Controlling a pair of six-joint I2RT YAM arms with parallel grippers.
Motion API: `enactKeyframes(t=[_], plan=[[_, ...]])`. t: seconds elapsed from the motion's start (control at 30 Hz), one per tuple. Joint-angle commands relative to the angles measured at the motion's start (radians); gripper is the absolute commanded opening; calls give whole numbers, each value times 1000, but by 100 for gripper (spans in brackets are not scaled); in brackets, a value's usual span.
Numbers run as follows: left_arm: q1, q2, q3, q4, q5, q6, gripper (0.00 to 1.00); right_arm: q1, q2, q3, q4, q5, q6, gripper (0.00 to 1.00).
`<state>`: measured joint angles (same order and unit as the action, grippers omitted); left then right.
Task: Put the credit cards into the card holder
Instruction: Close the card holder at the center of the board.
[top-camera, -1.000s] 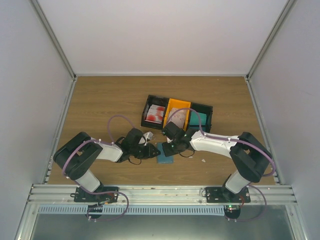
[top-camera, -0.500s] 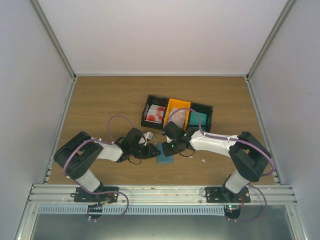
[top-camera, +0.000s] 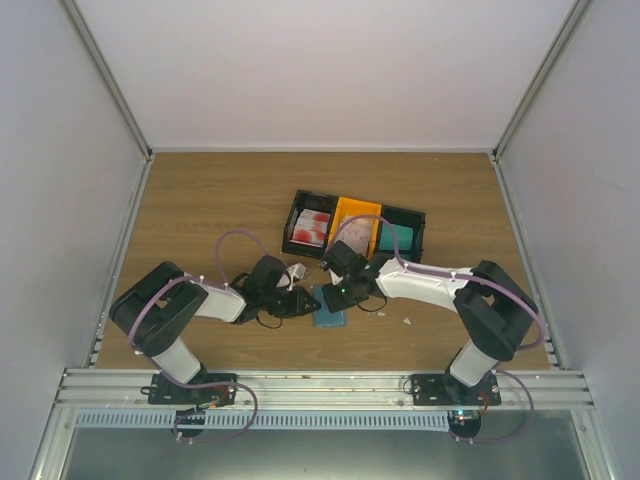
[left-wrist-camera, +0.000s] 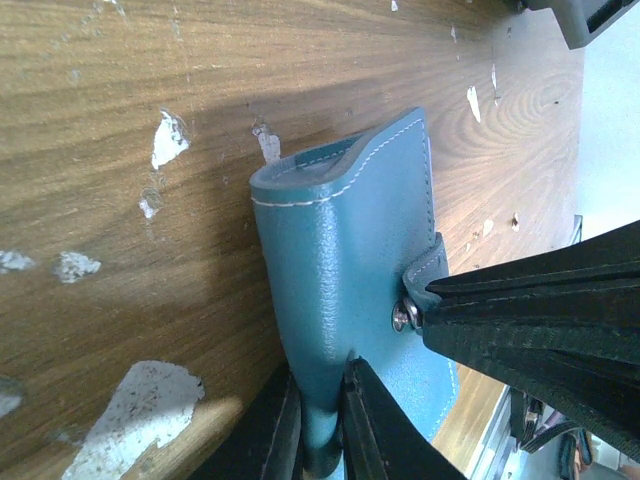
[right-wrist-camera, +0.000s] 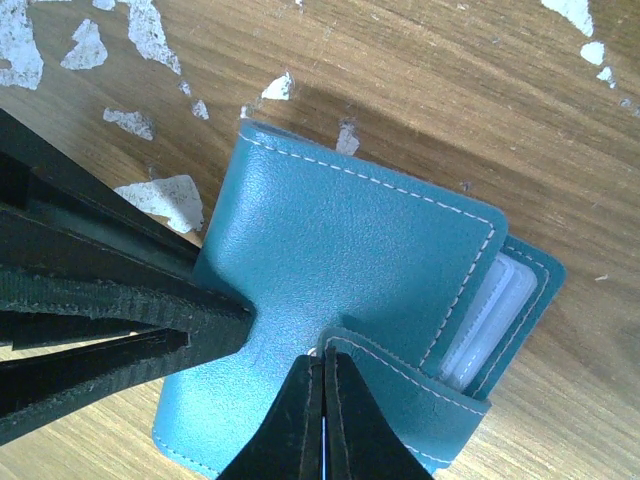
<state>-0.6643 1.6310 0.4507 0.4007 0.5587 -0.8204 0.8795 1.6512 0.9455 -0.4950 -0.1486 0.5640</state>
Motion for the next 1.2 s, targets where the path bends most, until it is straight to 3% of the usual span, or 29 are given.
enactKeyframes(t=[0.0,0.47,0.9,1.17], plan=[[-25,69,14,-22,-26,26,13,52,84,3,48,-120,-11,0],[-34,87,19,-17,-25,25,13,92,169,50,-19,-92,19,1],[-34,96,15,-11,-26,25,13,67,24,-31,134,-134,74,1],[-35,101,21,-16,-25,27,15,66,27,-39,142,-150,52,0]])
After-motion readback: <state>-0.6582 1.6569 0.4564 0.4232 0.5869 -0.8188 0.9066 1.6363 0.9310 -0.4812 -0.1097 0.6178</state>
